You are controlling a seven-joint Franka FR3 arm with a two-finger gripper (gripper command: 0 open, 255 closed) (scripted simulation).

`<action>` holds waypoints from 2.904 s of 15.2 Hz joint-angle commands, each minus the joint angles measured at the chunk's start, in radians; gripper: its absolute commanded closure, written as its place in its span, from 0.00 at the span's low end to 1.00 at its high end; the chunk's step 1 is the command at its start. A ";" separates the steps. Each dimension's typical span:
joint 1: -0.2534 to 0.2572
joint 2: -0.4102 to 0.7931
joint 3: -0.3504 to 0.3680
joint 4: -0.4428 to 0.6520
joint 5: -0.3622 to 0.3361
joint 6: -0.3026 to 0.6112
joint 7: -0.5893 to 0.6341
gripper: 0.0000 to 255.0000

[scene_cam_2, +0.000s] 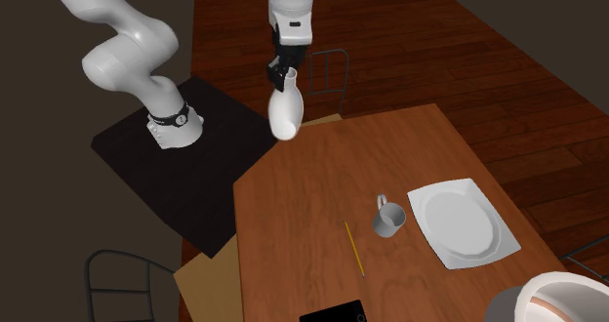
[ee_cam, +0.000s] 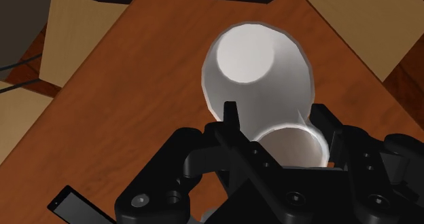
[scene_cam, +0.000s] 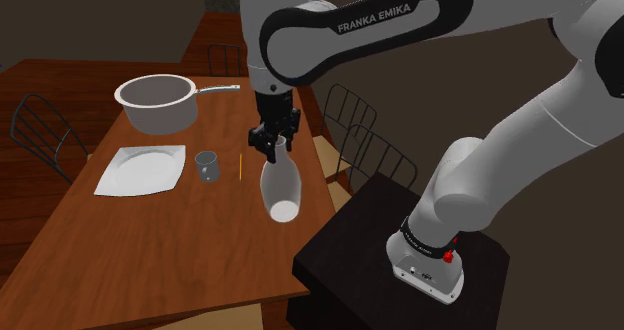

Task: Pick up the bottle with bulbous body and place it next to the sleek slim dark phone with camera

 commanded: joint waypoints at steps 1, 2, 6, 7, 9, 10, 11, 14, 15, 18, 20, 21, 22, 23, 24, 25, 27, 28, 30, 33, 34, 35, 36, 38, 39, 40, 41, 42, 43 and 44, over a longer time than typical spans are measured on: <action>-0.001 -0.009 -0.003 0.019 0.000 -0.028 -0.001 1.00; -0.001 -0.012 -0.005 0.030 -0.001 -0.042 -0.001 1.00; -0.002 -0.023 -0.010 0.074 -0.002 -0.098 0.000 1.00; -0.002 -0.025 -0.011 0.086 -0.003 -0.111 0.000 1.00; -0.003 -0.029 -0.013 0.110 -0.004 -0.139 0.001 1.00; -0.003 -0.031 -0.014 0.122 -0.004 -0.152 0.001 1.00; -0.004 -0.032 -0.015 0.134 -0.005 -0.166 0.002 1.00; -0.005 -0.034 -0.019 0.172 -0.006 -0.206 0.003 1.00; -0.005 -0.034 -0.020 0.186 -0.007 -0.220 0.004 1.00; -0.006 -0.034 -0.022 0.226 -0.009 -0.260 0.006 1.00; -0.007 -0.032 -0.024 0.254 -0.010 -0.287 0.007 1.00; -0.008 -0.031 -0.025 0.269 -0.011 -0.300 0.008 1.00; -0.008 -0.030 -0.025 0.283 -0.012 -0.313 0.009 1.00; -0.008 -0.029 -0.026 0.298 -0.012 -0.326 0.010 1.00; -0.009 -0.027 -0.027 0.313 -0.013 -0.340 0.011 1.00; -0.009 -0.025 -0.027 0.328 -0.014 -0.353 0.011 1.00; -0.010 -0.022 -0.028 0.350 -0.015 -0.372 0.013 1.00; -0.019 -0.012 -0.043 0.357 -0.025 -0.372 -0.009 1.00; -0.038 0.010 -0.071 0.375 -0.044 -0.371 -0.052 1.00; -0.066 0.050 -0.112 0.411 -0.071 -0.371 -0.115 1.00; -0.075 0.066 -0.125 0.425 -0.080 -0.371 -0.136 1.00; -0.084 0.082 -0.138 0.441 -0.088 -0.371 -0.156 1.00; -0.093 0.098 -0.150 0.457 -0.096 -0.372 -0.177 1.00; -0.111 0.135 -0.174 0.494 -0.110 -0.374 -0.216 1.00; -0.120 0.154 -0.186 0.514 -0.117 -0.375 -0.236 1.00; -0.129 0.174 -0.198 0.536 -0.123 -0.376 -0.256 1.00; -0.137 0.196 -0.209 0.559 -0.129 -0.378 -0.275 1.00; -0.146 0.218 -0.220 0.583 -0.135 -0.381 -0.294 1.00; -0.155 0.240 -0.231 0.609 -0.140 -0.384 -0.313 1.00; -0.164 0.264 -0.241 0.636 -0.144 -0.387 -0.332 1.00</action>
